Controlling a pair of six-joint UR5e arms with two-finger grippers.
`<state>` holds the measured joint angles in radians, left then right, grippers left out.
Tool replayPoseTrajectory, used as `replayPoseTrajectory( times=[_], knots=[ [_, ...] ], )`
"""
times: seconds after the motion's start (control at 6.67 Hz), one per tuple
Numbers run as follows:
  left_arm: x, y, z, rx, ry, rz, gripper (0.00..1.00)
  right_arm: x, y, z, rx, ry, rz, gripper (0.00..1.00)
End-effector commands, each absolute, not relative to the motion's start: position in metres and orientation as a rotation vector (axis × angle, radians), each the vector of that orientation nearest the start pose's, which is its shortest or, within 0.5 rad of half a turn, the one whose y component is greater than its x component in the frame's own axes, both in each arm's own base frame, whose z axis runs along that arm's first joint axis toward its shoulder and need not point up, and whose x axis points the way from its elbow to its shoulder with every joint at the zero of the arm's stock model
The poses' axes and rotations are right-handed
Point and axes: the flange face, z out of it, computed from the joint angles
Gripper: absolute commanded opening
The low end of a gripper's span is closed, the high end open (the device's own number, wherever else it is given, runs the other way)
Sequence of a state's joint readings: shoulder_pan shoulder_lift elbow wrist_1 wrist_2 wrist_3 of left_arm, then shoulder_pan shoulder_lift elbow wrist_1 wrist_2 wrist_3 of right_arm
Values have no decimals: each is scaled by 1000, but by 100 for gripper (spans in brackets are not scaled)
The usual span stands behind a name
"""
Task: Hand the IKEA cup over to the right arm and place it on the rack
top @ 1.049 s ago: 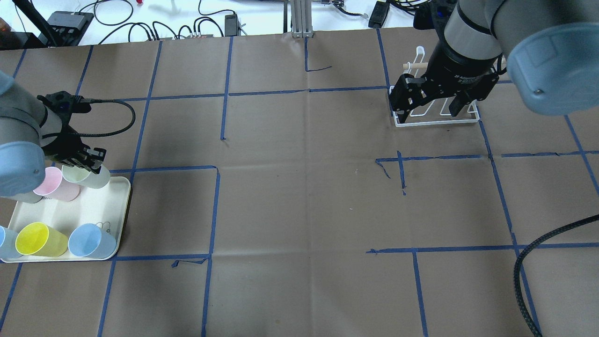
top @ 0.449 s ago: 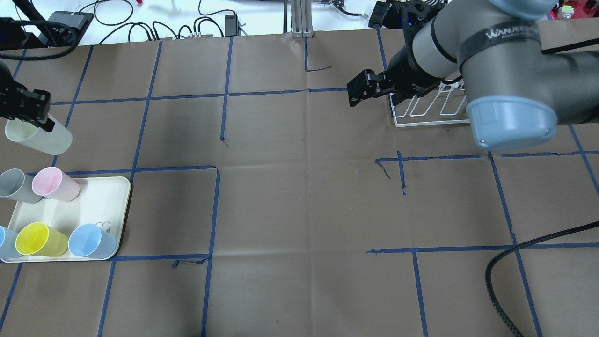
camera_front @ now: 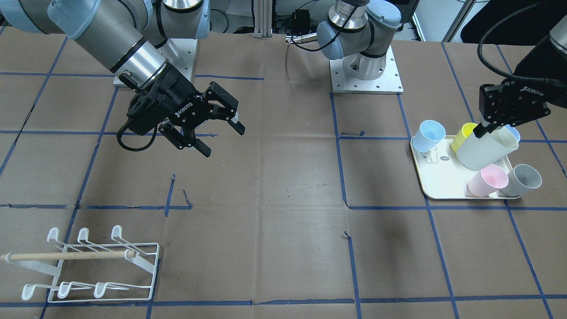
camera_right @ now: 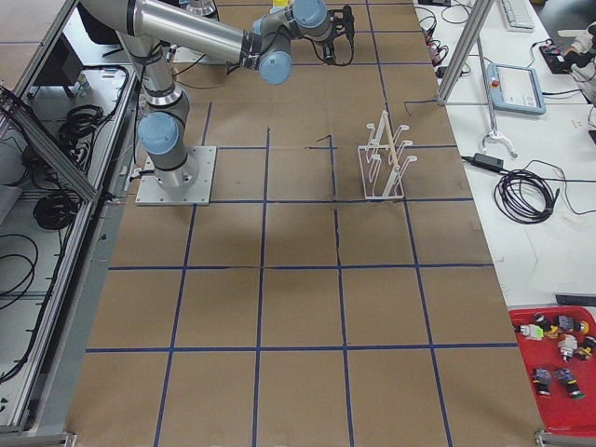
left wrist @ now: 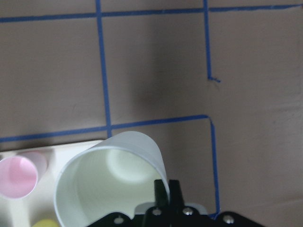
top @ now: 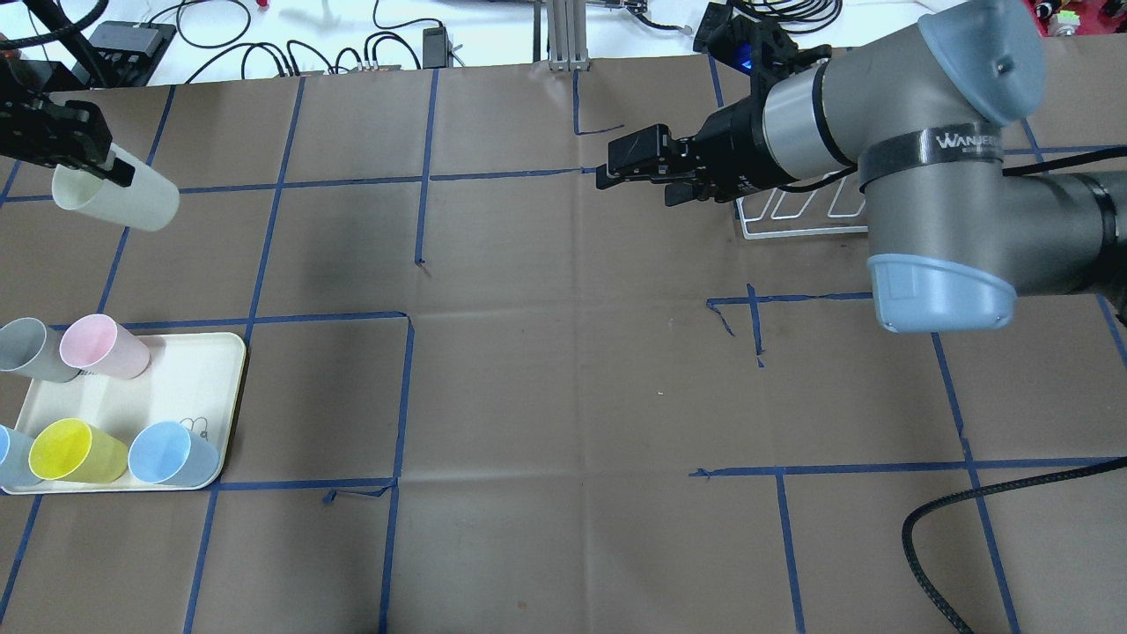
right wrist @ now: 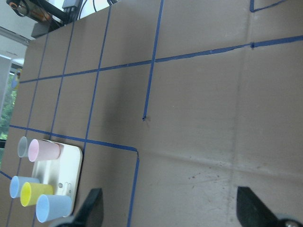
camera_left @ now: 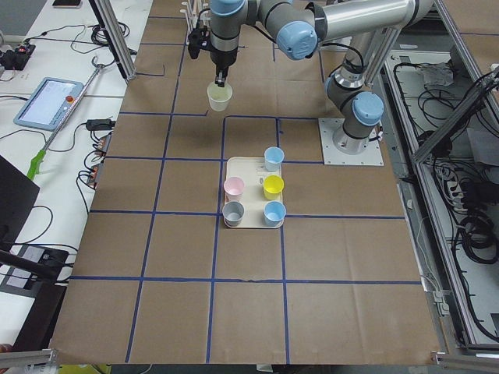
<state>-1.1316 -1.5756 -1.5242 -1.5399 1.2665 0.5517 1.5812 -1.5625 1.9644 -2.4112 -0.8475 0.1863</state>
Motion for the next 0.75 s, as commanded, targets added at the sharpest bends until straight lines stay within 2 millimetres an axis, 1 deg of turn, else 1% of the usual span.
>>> replayPoseTrajectory(
  times=[0.0,0.15,0.3,0.45,0.6],
  knots=[
    [43,-527,508,368,3367,-792,0,206,-459,403,336,2183,-477,100],
    [32,-525,486,468,3307,-1008,0,206,-457,420,467,2056,-536,100],
    [10,-513,462,560,3265,-1154,0,206,-454,429,530,1985,-549,100],
    [-5,-509,444,660,3240,-1377,0,204,-451,432,557,1940,-570,100],
    [-15,-503,441,740,3220,-1510,0,204,-441,429,593,1884,-578,100]
  ],
)
